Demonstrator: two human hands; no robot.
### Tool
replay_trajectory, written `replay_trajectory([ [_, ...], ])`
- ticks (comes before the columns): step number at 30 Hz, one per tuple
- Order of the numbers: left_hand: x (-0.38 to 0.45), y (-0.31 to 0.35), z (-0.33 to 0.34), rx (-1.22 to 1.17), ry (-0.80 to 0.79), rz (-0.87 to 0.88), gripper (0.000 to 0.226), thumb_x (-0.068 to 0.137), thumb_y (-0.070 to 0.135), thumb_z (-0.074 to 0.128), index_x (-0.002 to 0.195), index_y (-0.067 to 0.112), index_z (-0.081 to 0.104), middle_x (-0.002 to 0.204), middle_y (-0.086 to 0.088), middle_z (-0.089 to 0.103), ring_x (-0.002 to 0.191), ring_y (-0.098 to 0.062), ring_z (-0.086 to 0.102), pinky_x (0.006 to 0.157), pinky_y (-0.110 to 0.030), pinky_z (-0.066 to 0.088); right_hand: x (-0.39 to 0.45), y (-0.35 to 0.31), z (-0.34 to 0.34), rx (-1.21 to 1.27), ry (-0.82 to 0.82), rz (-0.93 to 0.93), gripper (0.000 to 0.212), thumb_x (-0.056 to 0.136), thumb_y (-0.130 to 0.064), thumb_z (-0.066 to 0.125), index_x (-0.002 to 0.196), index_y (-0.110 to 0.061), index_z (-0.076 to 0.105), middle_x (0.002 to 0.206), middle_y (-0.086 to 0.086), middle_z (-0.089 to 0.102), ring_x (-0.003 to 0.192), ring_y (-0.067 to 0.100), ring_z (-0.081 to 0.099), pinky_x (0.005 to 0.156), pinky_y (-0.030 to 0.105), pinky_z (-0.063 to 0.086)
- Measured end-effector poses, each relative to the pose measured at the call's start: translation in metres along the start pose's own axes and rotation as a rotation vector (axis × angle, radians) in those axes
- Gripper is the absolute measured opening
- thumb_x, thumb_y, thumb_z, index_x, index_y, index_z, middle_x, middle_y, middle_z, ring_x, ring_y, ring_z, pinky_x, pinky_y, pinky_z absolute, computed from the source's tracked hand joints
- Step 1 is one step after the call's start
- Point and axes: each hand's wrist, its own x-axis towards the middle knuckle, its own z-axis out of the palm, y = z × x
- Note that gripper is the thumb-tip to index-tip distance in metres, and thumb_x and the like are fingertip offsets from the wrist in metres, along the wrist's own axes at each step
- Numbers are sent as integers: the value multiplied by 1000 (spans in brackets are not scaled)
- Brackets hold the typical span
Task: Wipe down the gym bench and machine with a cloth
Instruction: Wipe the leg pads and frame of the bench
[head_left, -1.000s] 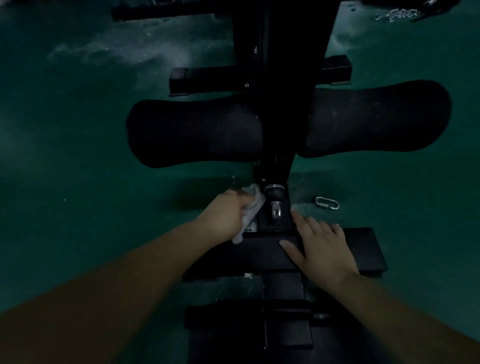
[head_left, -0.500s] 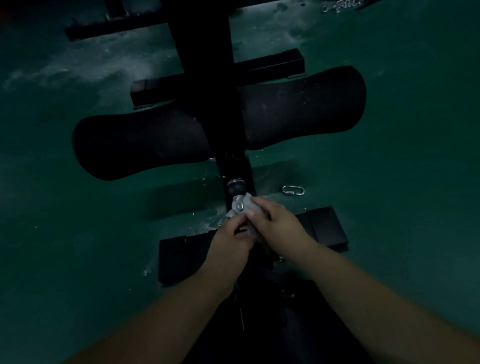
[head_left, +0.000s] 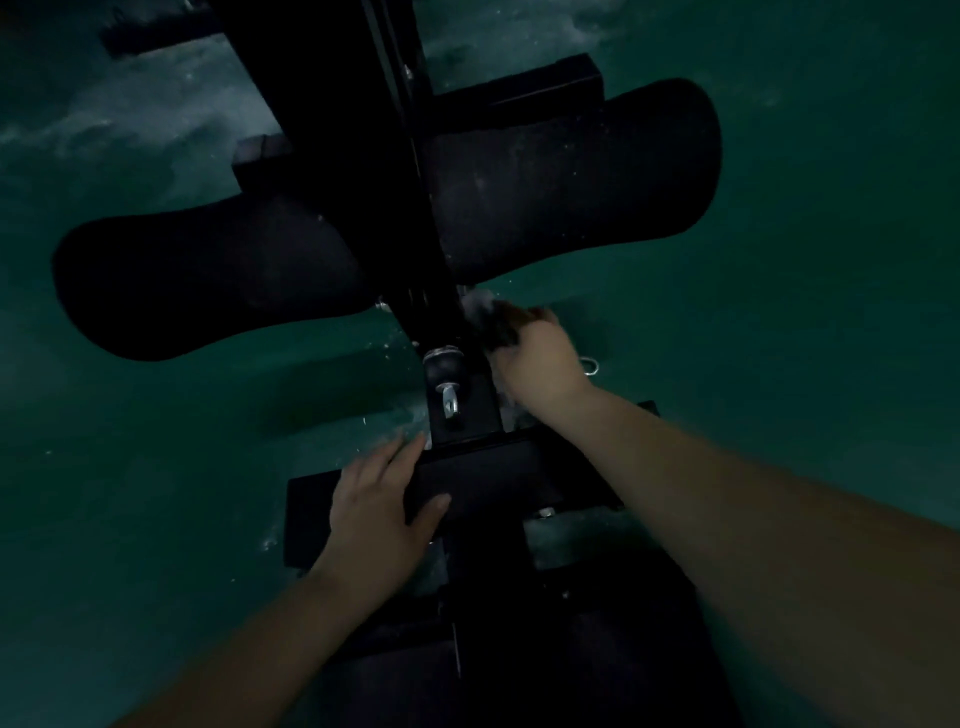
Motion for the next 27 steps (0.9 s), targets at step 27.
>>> replay_trajectory([
  [27, -17, 6, -11, 90, 6, 25, 71, 93, 38, 55, 152, 24, 17, 156, -3, 20, 143, -22, 15, 116, -34, 15, -108, 75, -69, -446, 196, -66, 39, 93, -18, 53, 130, -27, 50, 117, 6, 43, 107, 31, 42, 92, 43, 40],
])
